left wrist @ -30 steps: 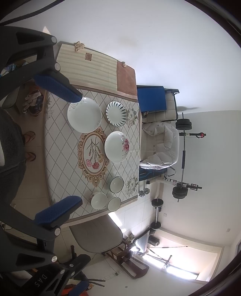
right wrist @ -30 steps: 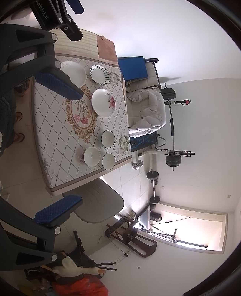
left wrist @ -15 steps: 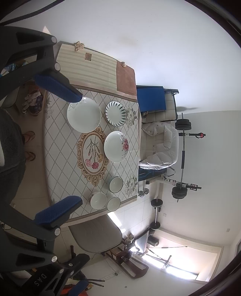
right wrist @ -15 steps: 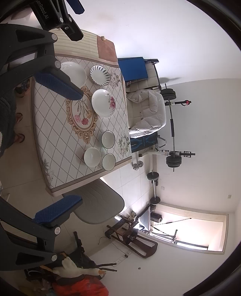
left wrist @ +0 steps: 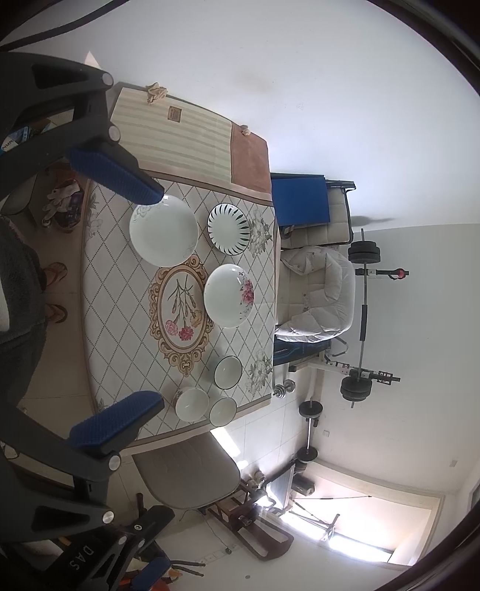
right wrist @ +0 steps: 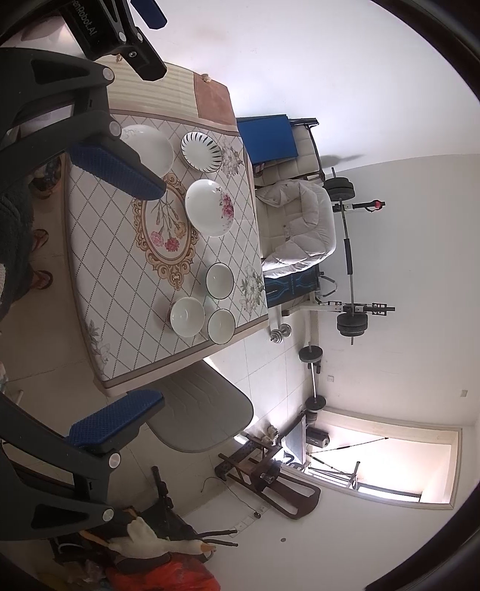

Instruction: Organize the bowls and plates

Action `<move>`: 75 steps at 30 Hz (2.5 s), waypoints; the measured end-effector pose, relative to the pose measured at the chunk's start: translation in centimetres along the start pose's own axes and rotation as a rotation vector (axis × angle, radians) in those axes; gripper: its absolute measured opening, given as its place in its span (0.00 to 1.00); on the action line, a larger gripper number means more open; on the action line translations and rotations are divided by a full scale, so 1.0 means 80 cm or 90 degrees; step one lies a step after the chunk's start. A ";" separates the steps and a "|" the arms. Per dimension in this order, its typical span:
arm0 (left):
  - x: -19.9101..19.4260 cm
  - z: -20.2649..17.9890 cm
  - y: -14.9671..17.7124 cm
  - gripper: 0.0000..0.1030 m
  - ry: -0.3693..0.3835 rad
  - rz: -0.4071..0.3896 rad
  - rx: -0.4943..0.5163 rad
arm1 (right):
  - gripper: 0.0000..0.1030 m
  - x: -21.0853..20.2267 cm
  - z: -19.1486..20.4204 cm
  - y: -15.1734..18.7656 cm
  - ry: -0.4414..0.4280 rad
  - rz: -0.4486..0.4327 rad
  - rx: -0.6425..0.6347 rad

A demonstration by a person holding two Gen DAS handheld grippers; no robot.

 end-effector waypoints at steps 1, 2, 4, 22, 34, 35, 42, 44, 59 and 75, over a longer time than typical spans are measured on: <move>0.004 0.001 -0.002 1.00 0.000 -0.005 -0.007 | 1.00 0.007 -0.002 -0.001 0.002 -0.003 -0.001; 0.009 0.003 -0.005 1.00 -0.005 -0.010 -0.015 | 1.00 0.018 -0.006 -0.002 -0.001 -0.012 -0.004; 0.027 0.010 -0.010 1.00 -0.017 -0.004 -0.029 | 1.00 0.043 -0.008 -0.005 -0.020 -0.029 -0.023; 0.388 0.193 -0.015 0.92 -0.104 0.215 -0.049 | 1.00 0.503 0.179 0.020 -0.213 0.298 -0.095; 0.634 0.216 0.056 0.56 0.045 0.423 0.042 | 0.89 0.745 0.260 0.128 -0.268 0.531 0.015; 0.645 0.213 0.060 0.55 0.059 0.435 0.045 | 0.86 0.755 0.260 0.134 -0.268 0.543 0.029; 0.702 0.201 0.079 0.41 0.114 0.484 0.053 | 0.71 0.795 0.256 0.172 -0.302 0.598 0.103; 0.707 0.199 0.085 0.40 0.118 0.492 0.057 | 0.67 0.800 0.258 0.182 -0.311 0.608 0.105; 0.708 0.188 0.103 0.30 0.107 0.486 0.053 | 0.18 0.808 0.265 0.193 -0.337 0.613 0.093; 0.662 0.125 0.077 0.24 0.127 0.451 0.090 | 0.18 0.780 0.164 0.155 -0.317 0.553 0.148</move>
Point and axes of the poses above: each gripper's, at about its wrist camera, not at the fingertips, and x roughly the way its jaws point, z to its left, y to its underside, the point moved 1 cm from there along x, roughly the way its jaws point, and after that the axes turned 12 degrees about -y, right-handed, at the moved point
